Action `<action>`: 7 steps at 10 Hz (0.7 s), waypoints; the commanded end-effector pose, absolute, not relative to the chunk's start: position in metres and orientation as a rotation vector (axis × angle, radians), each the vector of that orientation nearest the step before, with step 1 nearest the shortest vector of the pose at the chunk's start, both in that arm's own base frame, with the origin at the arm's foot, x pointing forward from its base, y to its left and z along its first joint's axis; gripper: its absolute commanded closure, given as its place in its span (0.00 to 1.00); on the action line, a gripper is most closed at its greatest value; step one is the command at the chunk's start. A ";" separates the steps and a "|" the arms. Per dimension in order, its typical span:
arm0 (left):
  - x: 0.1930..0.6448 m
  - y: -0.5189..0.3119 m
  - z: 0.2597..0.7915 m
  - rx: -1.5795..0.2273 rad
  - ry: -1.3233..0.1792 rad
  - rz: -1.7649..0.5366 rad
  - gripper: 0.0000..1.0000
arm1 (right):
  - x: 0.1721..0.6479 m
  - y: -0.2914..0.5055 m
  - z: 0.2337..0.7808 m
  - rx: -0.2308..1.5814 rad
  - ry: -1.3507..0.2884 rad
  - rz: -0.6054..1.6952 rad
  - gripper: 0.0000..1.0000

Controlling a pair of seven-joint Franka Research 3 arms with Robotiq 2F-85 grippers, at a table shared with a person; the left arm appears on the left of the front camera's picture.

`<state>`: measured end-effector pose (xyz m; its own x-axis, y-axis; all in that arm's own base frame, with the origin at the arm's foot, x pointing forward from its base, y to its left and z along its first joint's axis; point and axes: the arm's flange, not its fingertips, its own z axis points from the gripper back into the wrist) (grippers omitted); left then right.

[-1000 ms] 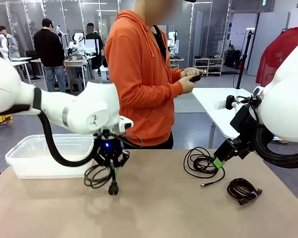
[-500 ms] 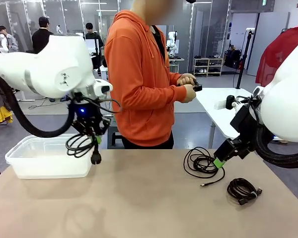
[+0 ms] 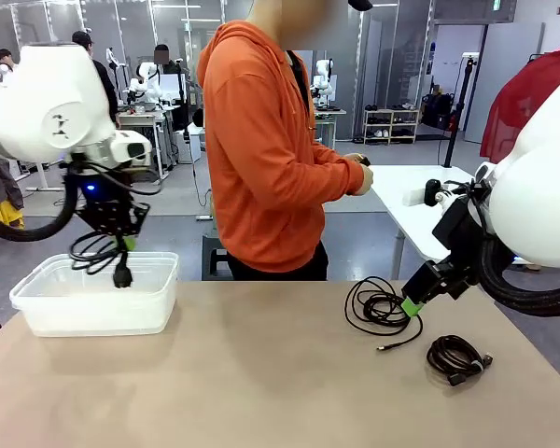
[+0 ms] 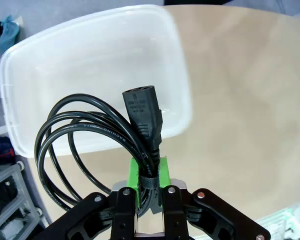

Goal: Organize and store the cables.
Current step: Place the Power Cable into the Organizing box.

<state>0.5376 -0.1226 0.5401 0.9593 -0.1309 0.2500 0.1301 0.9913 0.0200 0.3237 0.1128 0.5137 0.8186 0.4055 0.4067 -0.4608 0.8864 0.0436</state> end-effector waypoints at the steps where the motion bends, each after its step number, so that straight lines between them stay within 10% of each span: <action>1: 0.548 -0.093 0.540 0.029 -0.304 -0.179 0.83 | 0.323 0.111 0.513 0.137 -0.395 0.454 0.00; 7: 0.594 -0.031 0.493 0.168 -0.334 0.038 0.83 | 0.323 0.111 0.513 0.137 -0.395 0.454 0.00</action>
<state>0.5872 -0.0262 0.4904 0.9520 -0.0055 0.3062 -0.0271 0.9944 0.1020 0.3238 0.1128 0.5137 0.8186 0.4055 0.4067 -0.4608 0.8864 0.0436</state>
